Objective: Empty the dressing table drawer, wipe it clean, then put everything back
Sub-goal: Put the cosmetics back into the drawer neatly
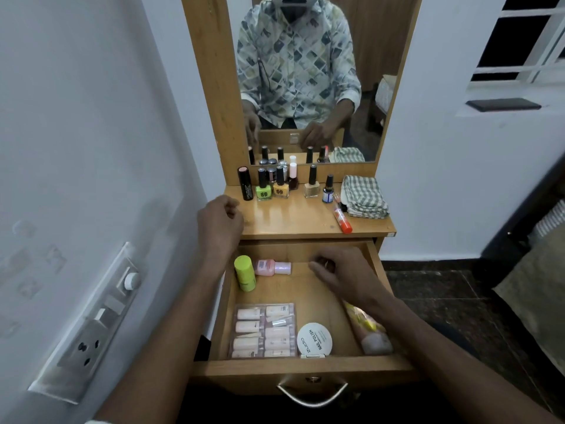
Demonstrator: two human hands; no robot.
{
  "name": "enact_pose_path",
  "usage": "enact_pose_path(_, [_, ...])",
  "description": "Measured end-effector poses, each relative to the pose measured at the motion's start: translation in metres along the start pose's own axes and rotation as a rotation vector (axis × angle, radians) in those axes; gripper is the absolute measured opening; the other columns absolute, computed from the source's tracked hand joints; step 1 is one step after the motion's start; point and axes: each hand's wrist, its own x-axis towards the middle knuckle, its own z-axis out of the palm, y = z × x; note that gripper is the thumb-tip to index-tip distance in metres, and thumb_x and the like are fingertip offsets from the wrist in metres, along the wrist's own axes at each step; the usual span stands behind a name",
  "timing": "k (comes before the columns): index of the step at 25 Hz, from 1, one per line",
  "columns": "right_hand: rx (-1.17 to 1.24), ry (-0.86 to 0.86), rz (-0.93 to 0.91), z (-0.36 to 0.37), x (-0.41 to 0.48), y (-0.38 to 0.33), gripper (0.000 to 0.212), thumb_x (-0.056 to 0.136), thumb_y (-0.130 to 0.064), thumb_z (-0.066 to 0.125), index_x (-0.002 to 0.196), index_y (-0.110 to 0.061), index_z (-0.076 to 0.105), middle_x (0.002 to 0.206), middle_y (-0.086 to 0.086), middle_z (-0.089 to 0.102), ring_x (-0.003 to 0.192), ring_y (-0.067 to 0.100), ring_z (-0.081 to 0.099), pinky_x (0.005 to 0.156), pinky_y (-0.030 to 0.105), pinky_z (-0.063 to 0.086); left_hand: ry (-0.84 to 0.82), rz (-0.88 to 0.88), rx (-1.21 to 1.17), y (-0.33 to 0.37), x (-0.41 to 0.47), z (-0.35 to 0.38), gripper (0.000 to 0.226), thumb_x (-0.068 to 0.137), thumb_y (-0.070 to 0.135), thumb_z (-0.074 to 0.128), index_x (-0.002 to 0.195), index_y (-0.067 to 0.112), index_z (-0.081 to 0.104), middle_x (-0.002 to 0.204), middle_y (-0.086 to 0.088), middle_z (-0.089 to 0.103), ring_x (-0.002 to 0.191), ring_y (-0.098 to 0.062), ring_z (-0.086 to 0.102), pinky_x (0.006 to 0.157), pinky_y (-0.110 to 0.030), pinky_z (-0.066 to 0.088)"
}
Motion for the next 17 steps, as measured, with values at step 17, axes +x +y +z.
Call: enact_pose_path(17, [-0.370,0.095,-0.106,0.016,0.191,-0.040,0.048,0.091,-0.004,0.053,0.138,-0.012,0.045,0.137,0.007,0.047,0.106,0.027,0.059,0.074,0.037,0.052,-0.094,-0.091,-0.206,-0.011,0.064,0.052,0.040,0.085,0.021,0.072,0.123,0.011,0.065,0.119,-0.005,0.070,0.109,-0.021,0.063,0.095,-0.032,0.048])
